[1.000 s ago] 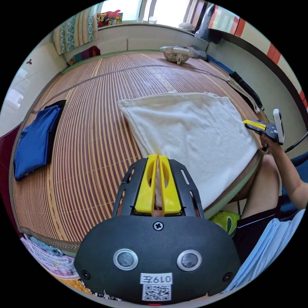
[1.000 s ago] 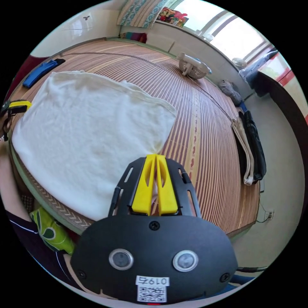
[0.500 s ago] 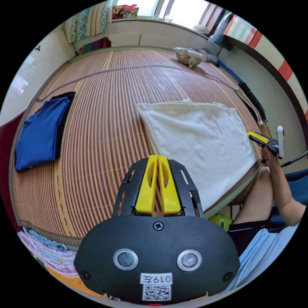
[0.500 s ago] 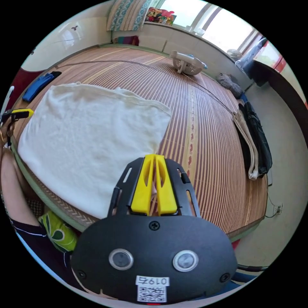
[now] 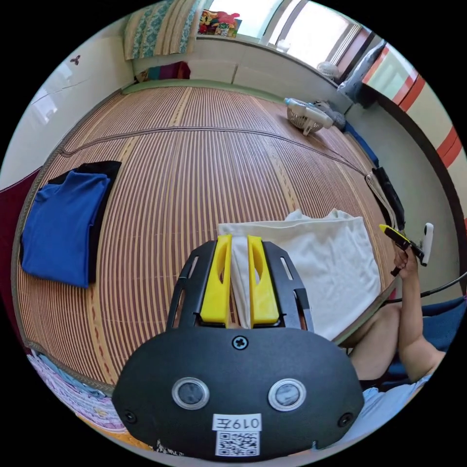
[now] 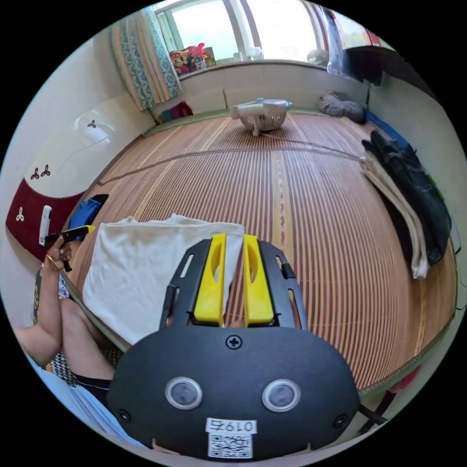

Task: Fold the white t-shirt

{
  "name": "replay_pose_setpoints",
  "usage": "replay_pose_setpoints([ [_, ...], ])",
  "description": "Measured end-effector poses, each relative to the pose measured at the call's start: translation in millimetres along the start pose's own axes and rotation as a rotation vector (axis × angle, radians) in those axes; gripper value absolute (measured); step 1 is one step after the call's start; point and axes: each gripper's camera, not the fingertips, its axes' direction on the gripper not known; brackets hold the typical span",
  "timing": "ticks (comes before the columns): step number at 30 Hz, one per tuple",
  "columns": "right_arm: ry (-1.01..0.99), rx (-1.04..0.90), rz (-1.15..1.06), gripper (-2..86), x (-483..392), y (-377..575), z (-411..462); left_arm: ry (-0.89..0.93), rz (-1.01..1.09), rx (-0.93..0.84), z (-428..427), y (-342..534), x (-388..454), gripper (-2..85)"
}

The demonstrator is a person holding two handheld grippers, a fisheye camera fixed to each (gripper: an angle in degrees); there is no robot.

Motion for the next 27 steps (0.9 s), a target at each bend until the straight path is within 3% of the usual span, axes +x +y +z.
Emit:
replay_pose_setpoints([
  [4, -0.042, -0.048, 0.042, 6.7, 40, -16, 16, -0.008, -0.002, -0.022, 18, -27, -12, 2.0],
  [9, -0.256, -0.022, 0.167, 6.3, 85, -28, 18, 0.179, -0.106, -0.043, 36, -41, -35, 3.5],
  [14, -0.192, -0.044, 0.166, 6.2, 96, -52, 15, 0.025, -0.057, -0.068, 34, -52, -24, 3.6],
  [18, -0.202, -0.109, 0.155, 5.6, 103, -63, 26, 0.052, -0.078, -0.062, 33, -55, -35, 3.2],
  [21, -0.164, -0.123, 0.149, 0.2, 106, -71, 25, 0.075, -0.077, -0.06, 34, -59, -42, 2.6],
  [27, -0.054, -0.059, 0.15, -0.8, 113, -86, 9, 0.085, -0.109, -0.051, 29, -67, -55, 1.2],
])
